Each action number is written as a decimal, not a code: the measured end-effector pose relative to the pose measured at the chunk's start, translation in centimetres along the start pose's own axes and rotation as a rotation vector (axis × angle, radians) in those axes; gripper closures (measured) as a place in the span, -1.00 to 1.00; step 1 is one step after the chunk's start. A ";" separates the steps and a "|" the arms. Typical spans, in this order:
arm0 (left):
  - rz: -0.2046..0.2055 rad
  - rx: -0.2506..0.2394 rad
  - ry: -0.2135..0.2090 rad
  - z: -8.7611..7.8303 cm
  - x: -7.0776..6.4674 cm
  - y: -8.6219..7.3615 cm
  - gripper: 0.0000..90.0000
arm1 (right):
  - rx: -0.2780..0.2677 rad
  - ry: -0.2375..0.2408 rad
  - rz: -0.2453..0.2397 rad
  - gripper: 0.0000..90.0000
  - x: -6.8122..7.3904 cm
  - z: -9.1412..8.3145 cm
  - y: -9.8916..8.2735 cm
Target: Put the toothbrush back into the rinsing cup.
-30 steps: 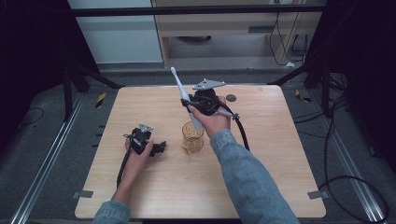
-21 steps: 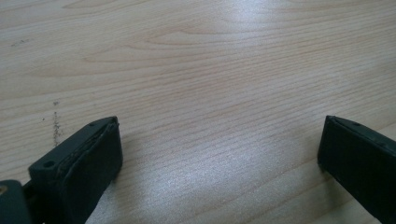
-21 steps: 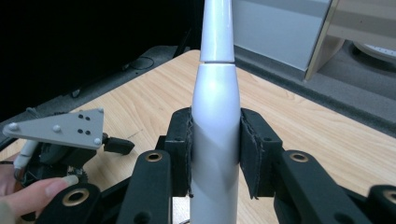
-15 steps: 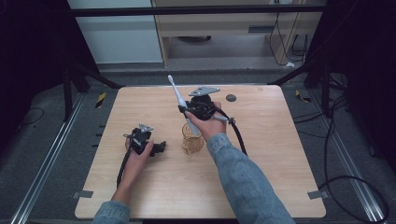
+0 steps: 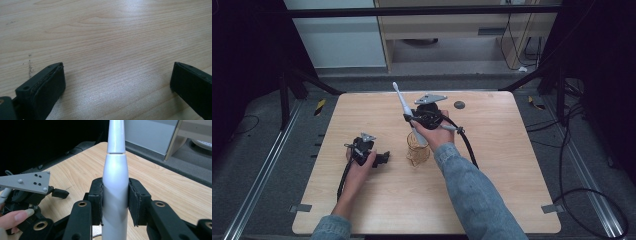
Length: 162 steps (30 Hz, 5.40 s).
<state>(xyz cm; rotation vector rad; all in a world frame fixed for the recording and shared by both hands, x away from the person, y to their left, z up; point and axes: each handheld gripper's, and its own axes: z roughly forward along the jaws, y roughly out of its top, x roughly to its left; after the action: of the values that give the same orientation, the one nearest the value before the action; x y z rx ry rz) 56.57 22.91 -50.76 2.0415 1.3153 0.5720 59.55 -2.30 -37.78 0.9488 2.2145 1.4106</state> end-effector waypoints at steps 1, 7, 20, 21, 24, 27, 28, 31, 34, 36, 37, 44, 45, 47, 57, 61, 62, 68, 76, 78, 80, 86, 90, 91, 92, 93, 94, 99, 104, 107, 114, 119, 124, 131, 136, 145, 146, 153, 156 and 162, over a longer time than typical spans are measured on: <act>0.000 0.000 0.000 0.0 0.0 0.0 -1.00 | 0.005 0.000 -0.006 0.48 0.1 0.1 -0.1; 0.000 0.000 0.000 0.0 0.0 0.0 -1.00 | 0.009 -0.002 0.002 0.48 -0.1 0.1 -0.9; 0.000 0.000 0.000 0.0 0.0 0.0 -1.00 | 0.030 0.000 0.012 0.48 -0.3 0.4 -2.0; -0.001 0.000 0.000 0.0 0.0 0.0 -1.00 | 0.033 0.001 0.010 0.48 -0.3 0.4 -2.1; 0.000 0.000 0.000 0.0 0.0 0.0 -1.00 | 0.033 0.002 0.009 0.48 -0.2 0.5 -2.2; 0.000 0.000 0.000 0.0 0.0 0.0 -1.00 | 0.040 0.004 0.006 0.48 -0.2 0.6 -2.4; 0.000 0.000 0.000 0.0 0.0 0.0 -1.00 | 0.040 0.004 0.006 0.48 -0.2 0.6 -2.4; -0.001 0.000 0.000 0.0 0.0 0.0 -1.00 | 0.053 0.005 0.002 0.48 -0.1 0.7 -2.6; -0.001 0.000 0.000 0.0 0.0 0.0 -1.00 | 0.063 0.008 -0.003 0.48 0.0 0.7 -2.7; -0.001 0.000 0.000 0.0 0.0 0.0 -1.00 | 0.066 0.007 -0.009 0.48 0.0 0.6 -2.8; -0.002 0.000 0.000 0.0 0.0 0.0 -1.00 | 0.067 0.006 -0.011 0.48 0.0 0.6 -2.8; -0.001 0.000 0.000 0.0 0.0 0.0 -1.00 | 0.081 0.008 -0.024 0.48 0.2 0.3 -2.9; -0.001 0.000 0.000 0.0 0.0 0.0 -1.00 | 0.082 0.007 -0.026 0.48 0.2 0.3 -3.0; -0.002 0.000 0.000 0.0 0.0 0.0 -1.00 | 0.083 0.011 -0.029 0.48 0.2 0.3 -3.1; -0.001 0.000 0.000 0.0 0.0 0.0 -1.00 | 0.098 0.006 -0.030 0.48 0.1 0.2 -3.5; -0.001 0.000 0.000 0.0 0.0 0.0 -1.00 | 0.105 0.006 -0.036 0.48 0.1 0.0 -3.7; -0.001 0.000 0.000 0.0 0.0 0.0 -1.00 | 0.109 0.006 -0.037 0.48 0.1 0.0 -3.8; -0.001 0.000 0.000 0.0 0.0 0.0 -1.00 | 0.113 0.005 -0.044 0.48 0.1 -0.2 -4.0; -0.002 0.000 0.000 0.0 0.0 0.0 -1.00 | 0.127 0.009 -0.055 0.48 0.2 -0.4 -4.4; -0.002 0.000 0.000 0.0 0.0 0.0 -1.00 | 0.129 0.009 -0.055 0.48 0.2 -0.3 -4.5; -0.002 0.000 0.000 0.0 0.0 0.0 -1.00 | 0.127 0.008 -0.058 0.48 0.2 -0.3 -4.6; -0.001 0.000 0.000 0.0 0.0 0.0 -1.00 | 0.128 0.010 -0.066 0.47 0.4 -0.2 -4.6; -0.002 0.000 0.000 0.0 0.0 0.0 -1.00 | 0.132 0.013 -0.072 0.47 0.6 0.1 -4.5; -0.002 0.000 0.000 0.0 0.0 0.0 -1.00 | 0.135 0.011 -0.077 0.47 0.7 0.2 -4.4; -0.002 0.000 0.000 0.0 0.0 0.0 -1.00 | 0.135 0.011 -0.077 0.47 0.7 0.2 -4.4; -0.001 0.000 0.000 0.0 0.0 0.0 -1.00 | 0.136 0.010 -0.084 0.47 0.7 0.3 -4.4; -0.001 0.000 0.000 0.0 0.0 0.0 -1.00 | 0.136 0.010 -0.084 0.47 0.7 0.3 -4.4; -0.001 0.000 0.000 0.0 0.0 0.0 -1.00 | 0.140 0.012 -0.080 0.47 0.8 0.5 -4.3; -0.001 0.000 0.000 0.0 0.0 0.0 -1.00 | 0.141 0.014 -0.080 0.46 0.8 0.6 -4.3; -0.001 0.000 0.000 0.0 0.0 0.0 -1.00 | 0.139 0.014 -0.080 0.46 0.8 0.7 -4.3; -0.001 0.000 0.000 0.0 0.0 0.0 -1.00 | 0.140 0.016 -0.078 0.46 0.8 0.7 -4.3; -0.001 0.000 0.000 0.0 0.0 0.0 -1.00 | 0.138 0.013 -0.078 0.43 0.8 0.6 -4.3; -0.002 0.000 0.000 0.0 0.0 0.0 -1.00 | 0.135 0.013 -0.075 0.42 0.8 0.5 -4.3; -0.001 0.000 0.000 0.0 0.0 0.0 -1.00 | 0.128 0.010 -0.076 0.39 0.6 0.0 -4.2; -0.002 0.000 0.000 0.0 0.0 0.0 -1.00 | 0.126 0.009 -0.074 0.38 0.5 -0.2 -4.3; -0.002 0.000 0.000 0.0 0.0 0.0 -1.00 | 0.124 0.005 -0.072 0.37 0.4 -0.8 -4.5; -0.001 0.000 0.000 0.0 0.0 0.0 -1.00 | 0.123 0.005 -0.073 0.37 0.4 -0.8 -4.5; -0.001 0.000 0.000 0.0 0.0 0.0 -1.00 | 0.124 0.003 -0.068 0.38 0.3 -1.1 -4.7; -0.002 0.000 0.000 0.0 0.0 0.0 -1.00 | 0.123 0.004 -0.069 0.38 0.3 -1.2 -4.7; -0.001 0.000 0.000 0.0 0.0 0.0 -1.00 | 0.121 0.005 -0.069 0.38 0.4 -1.3 -4.6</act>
<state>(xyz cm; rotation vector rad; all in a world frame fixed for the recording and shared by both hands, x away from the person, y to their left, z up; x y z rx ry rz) 56.57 22.90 -50.76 2.0407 1.3167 0.5716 56.89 -4.17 -41.32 0.8989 2.3351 1.2620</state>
